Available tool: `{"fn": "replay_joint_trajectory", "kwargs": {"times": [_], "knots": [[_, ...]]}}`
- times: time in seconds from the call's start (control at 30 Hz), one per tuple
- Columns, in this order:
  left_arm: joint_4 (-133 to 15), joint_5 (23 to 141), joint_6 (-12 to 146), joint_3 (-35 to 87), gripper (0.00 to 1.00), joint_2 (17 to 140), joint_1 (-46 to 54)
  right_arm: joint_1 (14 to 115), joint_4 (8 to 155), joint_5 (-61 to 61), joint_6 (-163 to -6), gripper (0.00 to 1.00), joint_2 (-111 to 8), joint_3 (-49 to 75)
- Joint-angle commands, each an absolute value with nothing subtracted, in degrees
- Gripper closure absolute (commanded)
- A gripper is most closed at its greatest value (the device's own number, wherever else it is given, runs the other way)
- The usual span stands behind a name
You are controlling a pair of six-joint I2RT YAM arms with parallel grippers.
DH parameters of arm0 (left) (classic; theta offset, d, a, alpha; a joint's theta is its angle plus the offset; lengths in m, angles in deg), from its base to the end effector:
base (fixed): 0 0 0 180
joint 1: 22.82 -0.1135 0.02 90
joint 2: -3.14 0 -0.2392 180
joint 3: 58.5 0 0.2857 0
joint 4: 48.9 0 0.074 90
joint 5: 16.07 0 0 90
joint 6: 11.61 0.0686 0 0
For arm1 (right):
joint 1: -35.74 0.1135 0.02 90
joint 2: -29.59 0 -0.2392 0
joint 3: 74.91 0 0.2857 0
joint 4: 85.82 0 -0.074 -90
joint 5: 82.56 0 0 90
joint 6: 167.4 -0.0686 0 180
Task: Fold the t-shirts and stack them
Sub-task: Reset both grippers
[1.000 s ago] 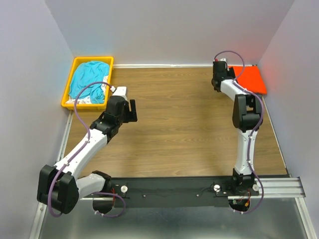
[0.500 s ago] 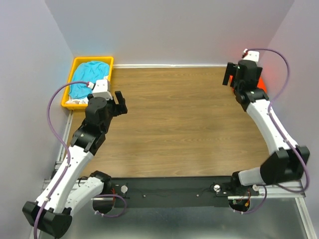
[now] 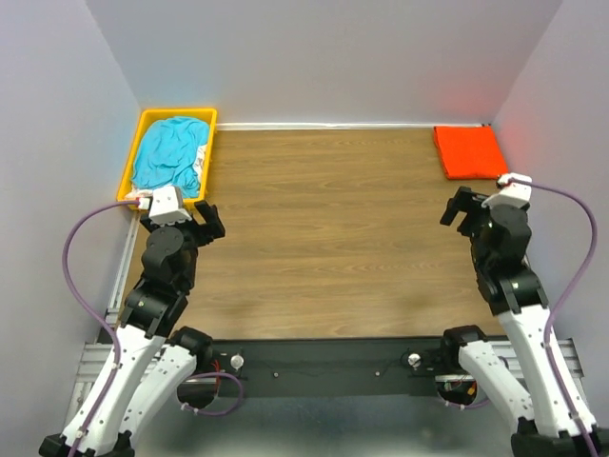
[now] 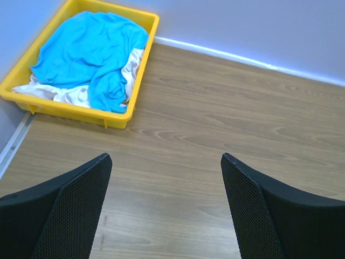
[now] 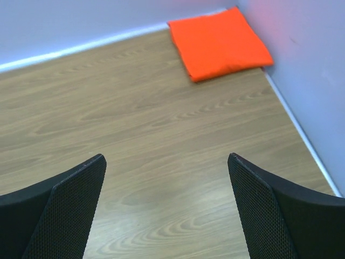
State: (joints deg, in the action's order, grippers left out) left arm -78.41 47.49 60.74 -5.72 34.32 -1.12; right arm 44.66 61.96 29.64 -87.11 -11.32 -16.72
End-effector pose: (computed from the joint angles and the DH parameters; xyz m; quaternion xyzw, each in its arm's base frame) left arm 0.2112 -0.0512 0.3239 -0.1241 0.7391 -0.0528 0.6600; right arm 0.2460 0.0124 0.3196 0.1226 0.7774 -0.0539 0.6146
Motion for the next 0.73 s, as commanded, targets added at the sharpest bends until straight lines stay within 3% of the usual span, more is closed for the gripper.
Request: {"fn": "replay_joint_trajectory", "kwargs": {"times": [0.0, 0.23, 0.7], "knots": [[-76.67, 44.22, 58.36, -6.91, 0.09, 31.79, -1.37, 44.53, 61.49, 22.39, -89.44, 0.00, -1.28, -19.89], [-74.56, 44.74, 54.66, -10.35, 0.07, 28.98, -1.46, 44.96, 59.30, 20.45, -87.24, 0.00, 7.70, -21.48], [-74.29, 41.67, 53.34, -11.84, 0.06, 25.20, -1.46, 48.83, 57.19, 21.95, -91.90, 0.00, 11.13, -21.22]]}}
